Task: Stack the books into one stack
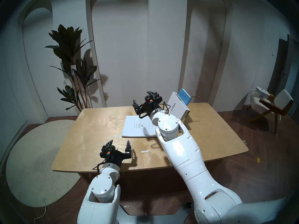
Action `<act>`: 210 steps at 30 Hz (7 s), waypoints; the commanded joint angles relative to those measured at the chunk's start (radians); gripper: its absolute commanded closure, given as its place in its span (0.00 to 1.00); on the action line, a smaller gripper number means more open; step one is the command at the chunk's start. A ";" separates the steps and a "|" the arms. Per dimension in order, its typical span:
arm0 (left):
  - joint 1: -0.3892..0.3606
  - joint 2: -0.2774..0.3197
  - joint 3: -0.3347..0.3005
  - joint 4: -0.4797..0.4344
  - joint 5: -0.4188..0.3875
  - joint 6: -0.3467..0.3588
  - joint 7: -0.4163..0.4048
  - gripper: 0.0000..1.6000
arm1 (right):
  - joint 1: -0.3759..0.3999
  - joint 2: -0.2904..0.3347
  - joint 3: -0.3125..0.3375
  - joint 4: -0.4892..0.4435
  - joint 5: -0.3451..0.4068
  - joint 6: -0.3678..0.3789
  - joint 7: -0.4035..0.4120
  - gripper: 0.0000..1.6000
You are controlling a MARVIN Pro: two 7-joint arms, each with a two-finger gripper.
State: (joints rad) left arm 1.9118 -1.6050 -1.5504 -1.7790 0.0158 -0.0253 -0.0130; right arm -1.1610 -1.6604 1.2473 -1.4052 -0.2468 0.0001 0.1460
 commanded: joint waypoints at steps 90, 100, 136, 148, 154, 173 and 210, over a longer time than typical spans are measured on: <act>-0.004 0.003 0.002 -0.027 -0.002 -0.005 0.002 0.00 | -0.641 0.307 0.556 -0.475 0.382 0.067 -0.236 0.00; -0.053 0.040 0.017 -0.077 -0.073 0.052 -0.121 0.00 | -0.627 0.297 0.564 -0.449 0.407 0.069 -0.201 0.00; -0.399 0.053 0.456 -0.143 -0.026 0.363 -0.188 0.00 | -0.621 0.304 0.575 -0.427 0.430 0.074 -0.172 0.00; -0.516 0.010 0.534 -0.039 -0.016 0.417 -0.157 0.00 | -0.555 0.325 0.561 -0.332 0.427 0.084 -0.153 0.00; -0.585 -0.026 0.562 0.037 -0.021 0.451 -0.136 0.00 | -0.528 0.333 0.553 -0.293 0.425 0.078 -0.144 0.00; -0.755 -0.132 0.630 0.251 -0.062 0.499 -0.059 0.00 | -0.508 0.361 0.620 -0.233 0.421 0.070 -0.166 0.00; -1.047 -0.402 0.600 0.856 -0.162 0.508 0.492 0.00 | -0.493 0.364 0.622 -0.205 0.408 0.043 -0.189 0.00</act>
State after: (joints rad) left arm 0.9530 -1.9263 -0.9310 -0.9833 -0.0800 0.5297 0.4176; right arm -1.6654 -1.2998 1.8710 -1.5931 0.1617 0.0652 -0.0474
